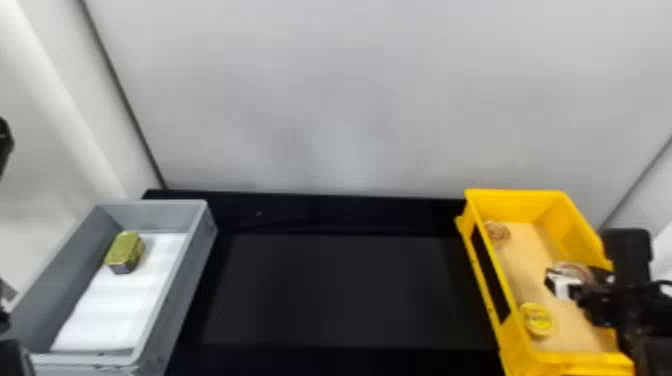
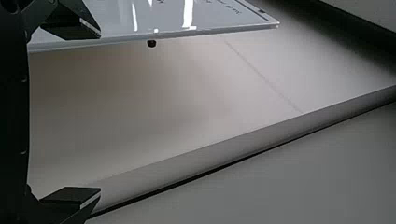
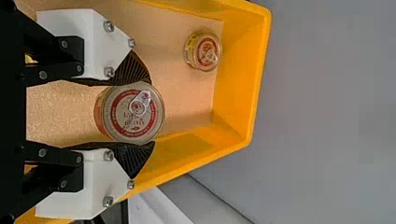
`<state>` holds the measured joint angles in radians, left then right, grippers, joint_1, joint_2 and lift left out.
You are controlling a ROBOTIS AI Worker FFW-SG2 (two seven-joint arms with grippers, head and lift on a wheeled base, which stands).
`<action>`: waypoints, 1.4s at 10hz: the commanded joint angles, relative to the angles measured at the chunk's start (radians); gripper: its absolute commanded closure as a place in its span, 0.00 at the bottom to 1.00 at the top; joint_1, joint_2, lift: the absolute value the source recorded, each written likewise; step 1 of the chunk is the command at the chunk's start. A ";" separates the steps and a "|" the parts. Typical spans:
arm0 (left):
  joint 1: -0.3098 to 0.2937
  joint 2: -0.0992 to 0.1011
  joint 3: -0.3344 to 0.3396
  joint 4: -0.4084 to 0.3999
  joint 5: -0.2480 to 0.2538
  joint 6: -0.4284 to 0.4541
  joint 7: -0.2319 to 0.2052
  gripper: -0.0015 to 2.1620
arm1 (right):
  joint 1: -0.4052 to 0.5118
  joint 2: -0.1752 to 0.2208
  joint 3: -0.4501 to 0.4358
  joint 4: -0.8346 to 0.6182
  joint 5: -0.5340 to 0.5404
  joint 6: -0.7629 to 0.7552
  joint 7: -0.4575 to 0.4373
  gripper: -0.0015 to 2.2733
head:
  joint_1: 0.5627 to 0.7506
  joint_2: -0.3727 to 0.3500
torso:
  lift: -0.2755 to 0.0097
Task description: Pick up the round yellow can and place it in the yellow rectangular box
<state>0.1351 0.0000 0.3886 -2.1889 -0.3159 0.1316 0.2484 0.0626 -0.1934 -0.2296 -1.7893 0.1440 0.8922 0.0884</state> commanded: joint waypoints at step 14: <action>-0.002 -0.003 0.006 0.000 0.000 -0.001 -0.001 0.05 | -0.032 -0.018 0.036 0.096 -0.018 -0.039 0.027 0.07 | 0.70 0.53 | 0.76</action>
<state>0.1335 0.0000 0.3942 -2.1890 -0.3160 0.1304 0.2471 0.0315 -0.2116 -0.1899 -1.6936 0.1259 0.8557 0.1126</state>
